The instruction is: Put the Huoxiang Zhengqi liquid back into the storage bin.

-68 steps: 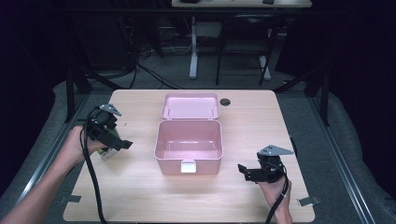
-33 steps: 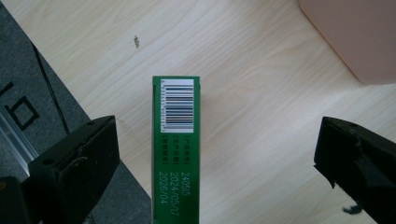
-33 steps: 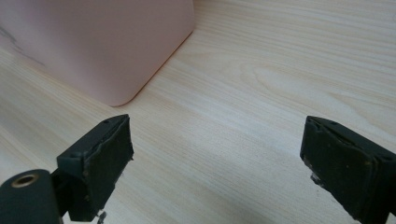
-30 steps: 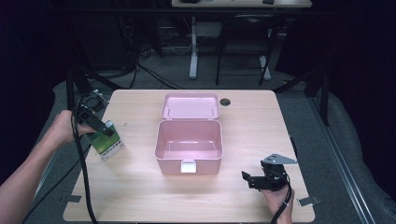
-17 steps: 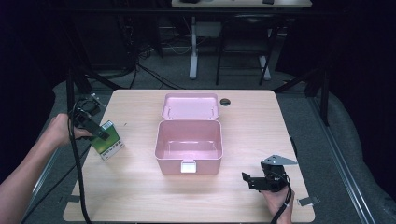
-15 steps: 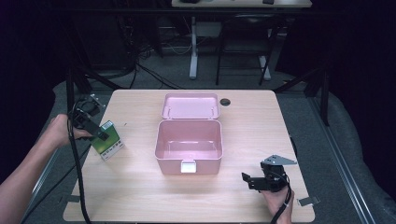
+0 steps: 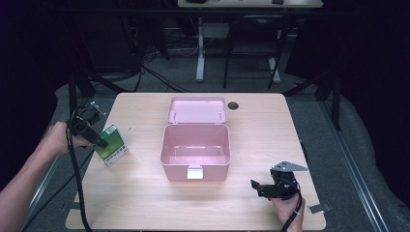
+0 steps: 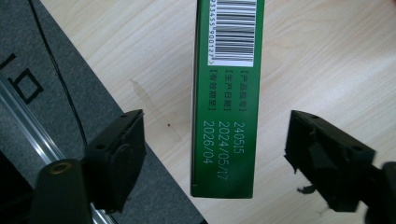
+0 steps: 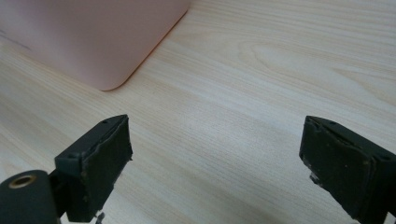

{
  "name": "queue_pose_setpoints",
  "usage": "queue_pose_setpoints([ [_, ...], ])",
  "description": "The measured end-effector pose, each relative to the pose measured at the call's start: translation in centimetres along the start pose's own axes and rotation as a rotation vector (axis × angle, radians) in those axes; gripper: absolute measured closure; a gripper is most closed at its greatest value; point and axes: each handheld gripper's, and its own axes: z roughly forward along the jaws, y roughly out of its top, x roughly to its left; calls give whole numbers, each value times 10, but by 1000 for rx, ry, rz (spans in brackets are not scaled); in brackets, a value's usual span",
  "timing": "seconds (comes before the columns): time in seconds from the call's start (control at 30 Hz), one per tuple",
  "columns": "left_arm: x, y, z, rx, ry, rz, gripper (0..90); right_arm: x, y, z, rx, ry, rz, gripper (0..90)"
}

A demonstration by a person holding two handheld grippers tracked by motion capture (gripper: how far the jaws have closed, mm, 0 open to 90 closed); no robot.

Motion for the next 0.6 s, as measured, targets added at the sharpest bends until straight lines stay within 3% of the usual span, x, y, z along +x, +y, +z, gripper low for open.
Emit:
queue_pose_setpoints([
  [0.13, 0, 0, 0, 12, 7, 7, 381, 0, -1, 1, -4, -4, -2, 83],
  [0.6, -3, 5, 4, 85, 10, 35, 559, -1, -4, 3, 37, -11, -1, 88],
])
